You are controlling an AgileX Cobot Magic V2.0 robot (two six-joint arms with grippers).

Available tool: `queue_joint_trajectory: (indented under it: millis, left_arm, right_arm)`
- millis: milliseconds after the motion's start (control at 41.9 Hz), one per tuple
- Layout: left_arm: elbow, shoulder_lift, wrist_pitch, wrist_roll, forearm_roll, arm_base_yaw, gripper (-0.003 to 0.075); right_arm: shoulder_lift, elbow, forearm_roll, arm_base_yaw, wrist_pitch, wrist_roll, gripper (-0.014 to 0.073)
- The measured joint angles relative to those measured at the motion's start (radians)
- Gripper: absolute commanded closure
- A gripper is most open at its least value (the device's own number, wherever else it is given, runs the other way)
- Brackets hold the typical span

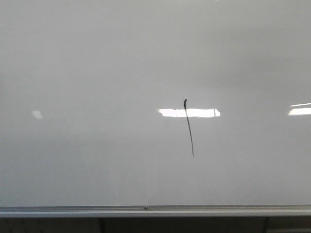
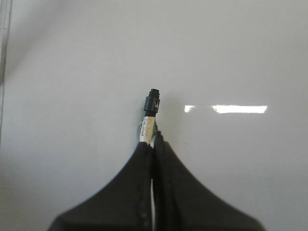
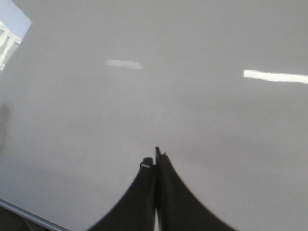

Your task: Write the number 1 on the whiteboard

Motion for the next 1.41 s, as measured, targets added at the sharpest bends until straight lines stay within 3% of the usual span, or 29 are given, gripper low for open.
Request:
queue_joint_trajectory:
  millis: [143, 334, 501, 740, 1122, 1408]
  left_arm:
    - [0.0, 0.0, 0.0, 0.0, 0.0, 0.0, 0.0741]
    - [0.0, 0.0, 0.0, 0.0, 0.0, 0.0, 0.0741]
    - [0.0, 0.0, 0.0, 0.0, 0.0, 0.0, 0.0741]
    - [0.0, 0.0, 0.0, 0.0, 0.0, 0.0, 0.0741]
    - [0.0, 0.0, 0.0, 0.0, 0.0, 0.0, 0.0741]
    - [0.0, 0.0, -0.002, 0.0, 0.0, 0.0, 0.0741]
  right_arm:
    - [-0.096, 0.119, -0.136, -0.004, -0.105, 0.156, 0.0654]
    - [-0.272, 0.359, -0.51, -0.011, -0.248, 0.512, 0.0654]
    - [-0.354, 0.484, -0.656, -0.066, -0.295, 0.677, 0.0654]
    - [-0.435, 0.59, -0.689, -0.152, -0.306, 0.728, 0.0654]
    - [-0.608, 0.614, -0.693, -0.154, -0.131, 0.735, 0.0654]
    - [-0.633, 0.614, -0.694, -0.154, -0.103, 0.735, 0.0654]
